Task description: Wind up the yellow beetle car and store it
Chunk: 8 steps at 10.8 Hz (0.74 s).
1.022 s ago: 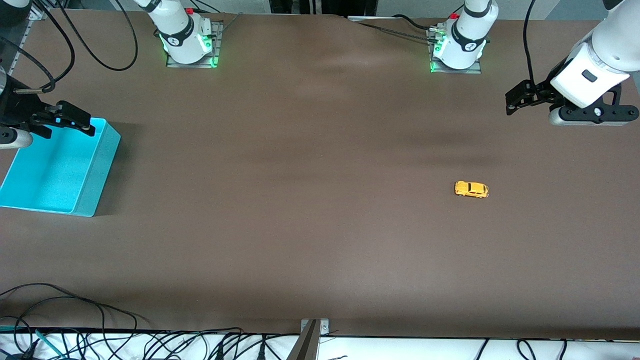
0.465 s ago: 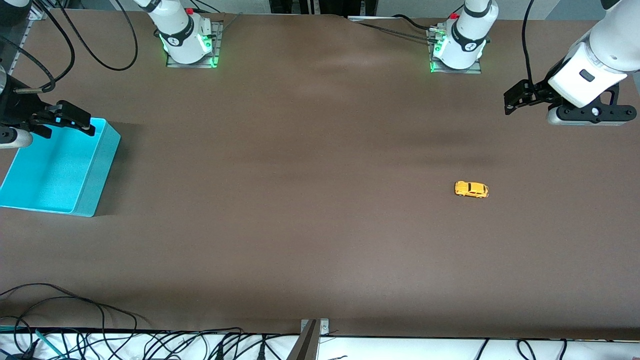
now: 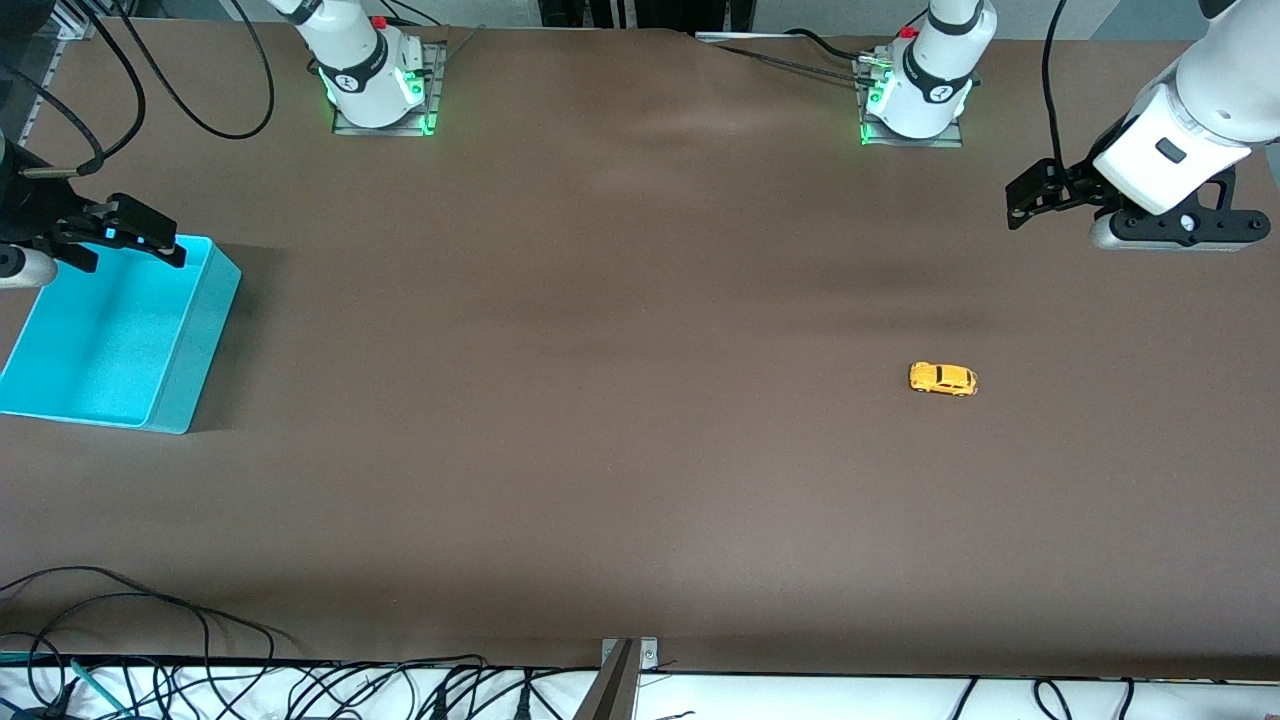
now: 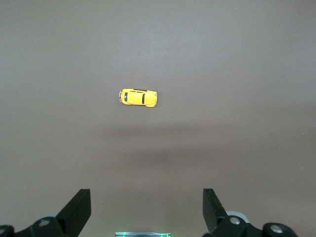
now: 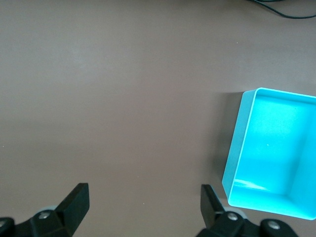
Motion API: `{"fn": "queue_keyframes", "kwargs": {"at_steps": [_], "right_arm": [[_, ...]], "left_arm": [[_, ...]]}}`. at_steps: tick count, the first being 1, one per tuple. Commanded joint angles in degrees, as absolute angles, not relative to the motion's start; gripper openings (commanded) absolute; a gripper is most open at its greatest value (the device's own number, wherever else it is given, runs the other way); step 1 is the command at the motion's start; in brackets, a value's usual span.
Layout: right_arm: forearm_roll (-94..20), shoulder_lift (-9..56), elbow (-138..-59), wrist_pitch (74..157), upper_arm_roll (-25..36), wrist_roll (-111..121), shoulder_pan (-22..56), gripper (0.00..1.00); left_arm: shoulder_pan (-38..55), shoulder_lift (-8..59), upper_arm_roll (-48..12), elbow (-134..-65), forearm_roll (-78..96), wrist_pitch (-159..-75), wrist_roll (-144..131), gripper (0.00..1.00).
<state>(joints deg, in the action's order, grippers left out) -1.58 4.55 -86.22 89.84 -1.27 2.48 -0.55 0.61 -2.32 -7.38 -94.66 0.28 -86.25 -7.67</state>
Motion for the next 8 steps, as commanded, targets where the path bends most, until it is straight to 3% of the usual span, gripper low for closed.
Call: {"fn": "queue_keyframes", "kwargs": {"at_steps": [1,8], "right_arm": [[-1.58,4.65,-86.66,89.38,-1.06,2.46,-0.88,1.00],[-1.14,4.75,-86.66,89.47,-0.79,2.02,-0.62,1.00]], "left_arm": [[0.79,-1.58,-7.65,-92.81,-0.61,-84.81,-7.29,1.00],[0.44,-1.84,-7.56,-93.16,-0.26,-84.20,-6.59,1.00]]}}
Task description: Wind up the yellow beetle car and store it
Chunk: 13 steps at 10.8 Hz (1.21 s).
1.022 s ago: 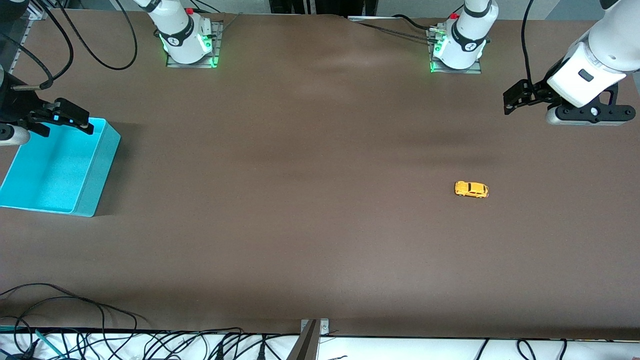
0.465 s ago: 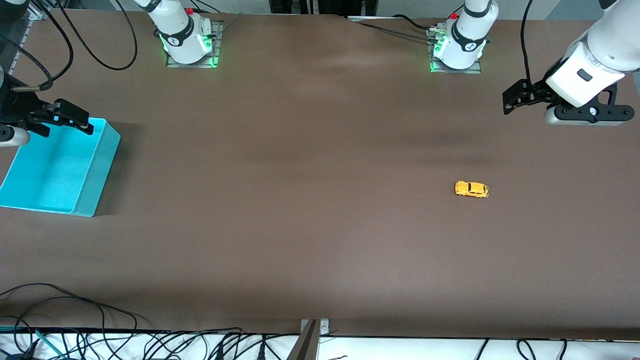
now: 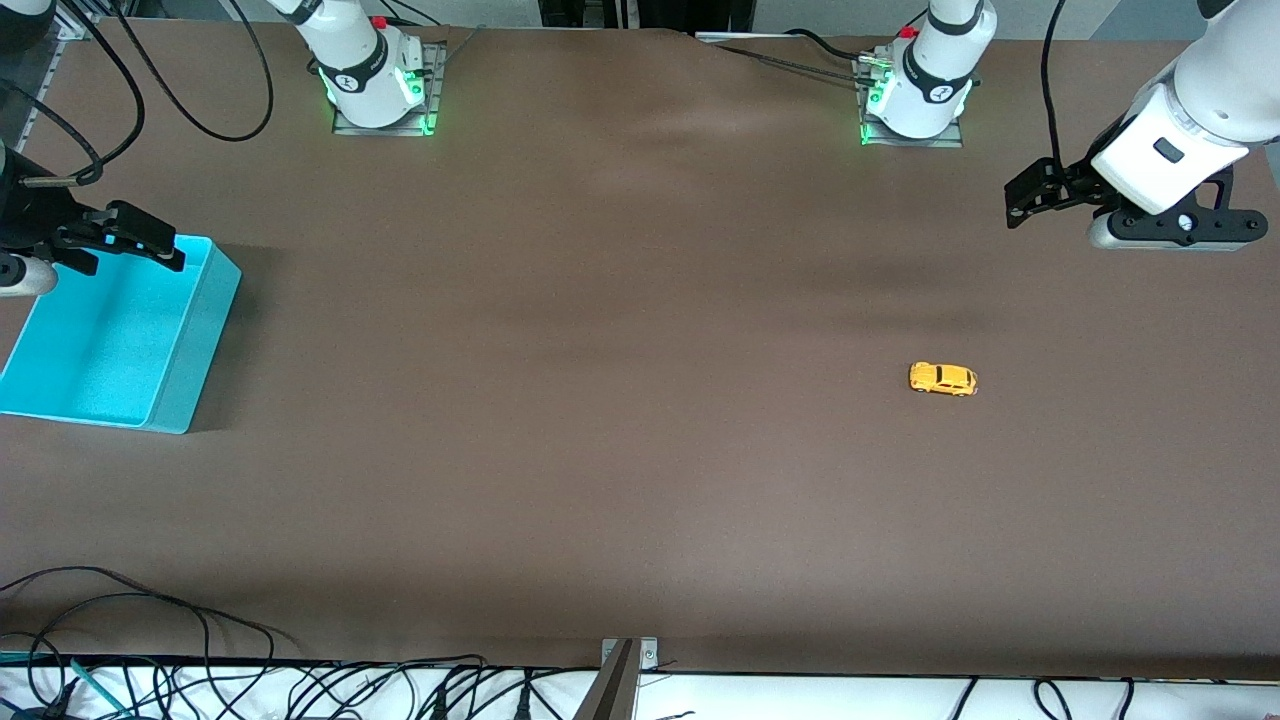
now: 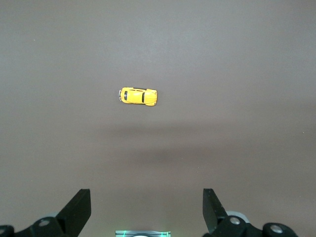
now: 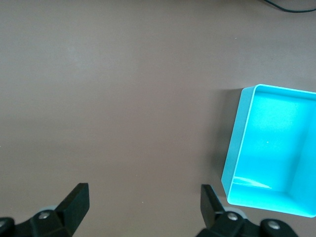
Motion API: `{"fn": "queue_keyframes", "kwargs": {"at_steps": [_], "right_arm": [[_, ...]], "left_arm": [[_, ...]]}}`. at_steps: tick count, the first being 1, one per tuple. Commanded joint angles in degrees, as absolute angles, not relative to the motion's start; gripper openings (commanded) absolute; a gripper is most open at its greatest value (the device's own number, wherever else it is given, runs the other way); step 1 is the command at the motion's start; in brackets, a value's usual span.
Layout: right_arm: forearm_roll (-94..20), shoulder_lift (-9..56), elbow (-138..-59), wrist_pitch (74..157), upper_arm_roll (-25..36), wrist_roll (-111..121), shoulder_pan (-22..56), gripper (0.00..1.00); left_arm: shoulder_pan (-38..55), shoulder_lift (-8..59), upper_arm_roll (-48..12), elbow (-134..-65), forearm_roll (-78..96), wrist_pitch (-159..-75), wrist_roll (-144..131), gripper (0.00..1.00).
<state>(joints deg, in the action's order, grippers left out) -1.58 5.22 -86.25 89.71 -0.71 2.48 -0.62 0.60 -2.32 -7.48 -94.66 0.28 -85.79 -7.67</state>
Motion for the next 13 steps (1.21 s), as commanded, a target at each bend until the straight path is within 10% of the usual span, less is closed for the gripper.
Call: {"fn": "queue_keyframes", "kwargs": {"at_steps": [1,13], "right_arm": [[-1.23,4.75,-86.66,89.47,-0.79,2.20,-0.62,1.00],[-1.14,4.75,-87.10,90.09,-0.88,2.29,-0.62,1.00]], "left_arm": [[0.44,-1.85,-7.56,-93.16,-0.18,-84.11,-6.50,1.00],[0.09,-1.67,-7.47,-92.99,-0.18,-83.23,-6.59,1.00]]}}
